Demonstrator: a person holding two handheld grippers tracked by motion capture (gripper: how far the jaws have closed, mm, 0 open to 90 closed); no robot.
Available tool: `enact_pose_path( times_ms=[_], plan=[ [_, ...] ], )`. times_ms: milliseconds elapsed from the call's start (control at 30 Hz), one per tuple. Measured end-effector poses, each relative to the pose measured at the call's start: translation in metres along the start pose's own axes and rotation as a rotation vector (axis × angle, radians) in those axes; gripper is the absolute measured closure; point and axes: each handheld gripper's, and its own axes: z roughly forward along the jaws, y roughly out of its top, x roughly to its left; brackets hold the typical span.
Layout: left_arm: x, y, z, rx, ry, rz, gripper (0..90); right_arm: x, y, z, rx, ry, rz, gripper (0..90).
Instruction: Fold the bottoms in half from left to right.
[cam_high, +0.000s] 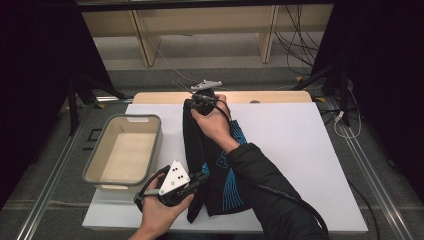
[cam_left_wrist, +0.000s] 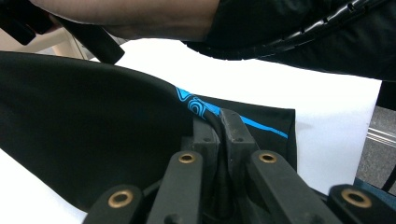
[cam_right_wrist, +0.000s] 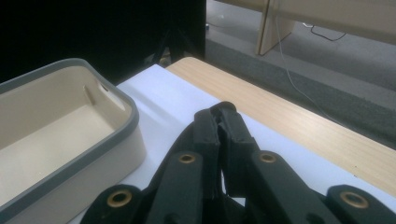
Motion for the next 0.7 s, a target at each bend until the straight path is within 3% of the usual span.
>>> enact_pose_path(
  times_ms=[700],
  plan=[
    [-0.0025,-0.0008,0.0058,0.005,0.000,0.027,85.4,-0.0059,0.0012,-0.0031,0.001,0.004,-0.001,86.8]
  ],
)
